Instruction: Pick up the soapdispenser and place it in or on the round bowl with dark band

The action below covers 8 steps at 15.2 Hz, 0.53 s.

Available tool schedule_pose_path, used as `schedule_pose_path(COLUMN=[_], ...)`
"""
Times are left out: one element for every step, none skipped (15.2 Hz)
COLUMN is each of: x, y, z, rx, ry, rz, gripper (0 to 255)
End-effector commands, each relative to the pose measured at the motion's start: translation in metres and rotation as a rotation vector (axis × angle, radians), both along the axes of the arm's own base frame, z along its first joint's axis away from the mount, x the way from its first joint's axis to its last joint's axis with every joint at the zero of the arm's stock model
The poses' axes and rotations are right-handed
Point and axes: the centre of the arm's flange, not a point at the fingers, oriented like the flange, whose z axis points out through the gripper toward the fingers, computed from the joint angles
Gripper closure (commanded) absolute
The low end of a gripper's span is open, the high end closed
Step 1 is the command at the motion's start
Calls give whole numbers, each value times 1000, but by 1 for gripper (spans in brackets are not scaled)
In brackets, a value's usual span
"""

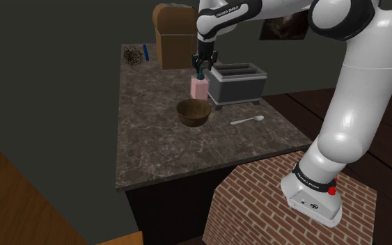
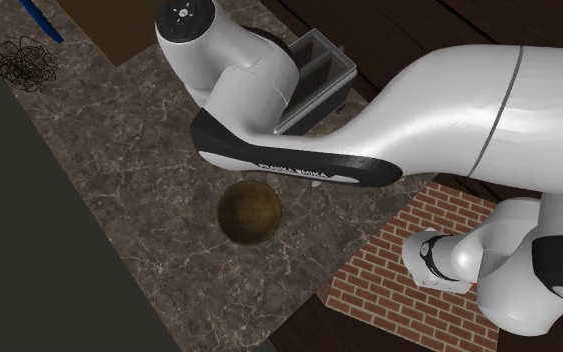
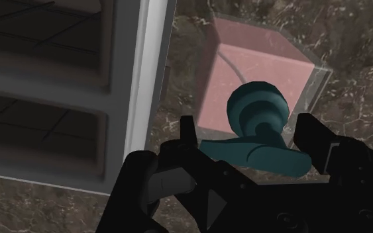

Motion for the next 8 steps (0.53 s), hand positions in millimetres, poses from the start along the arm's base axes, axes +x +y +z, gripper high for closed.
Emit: schedule_pose_path(x=[0, 0, 0, 0, 0, 0, 0, 0], y=[0, 0, 0, 0, 0, 0, 0, 0], z=[10, 16, 21, 26, 31, 37, 42, 47], rx=[0, 0, 0, 0, 0, 0, 0, 0], ry=[0, 0, 0, 0, 0, 0, 0, 0], rz=[0, 0, 0, 0, 0, 0, 0, 0], gripper=[255, 255, 255, 255, 255, 255, 255, 255])
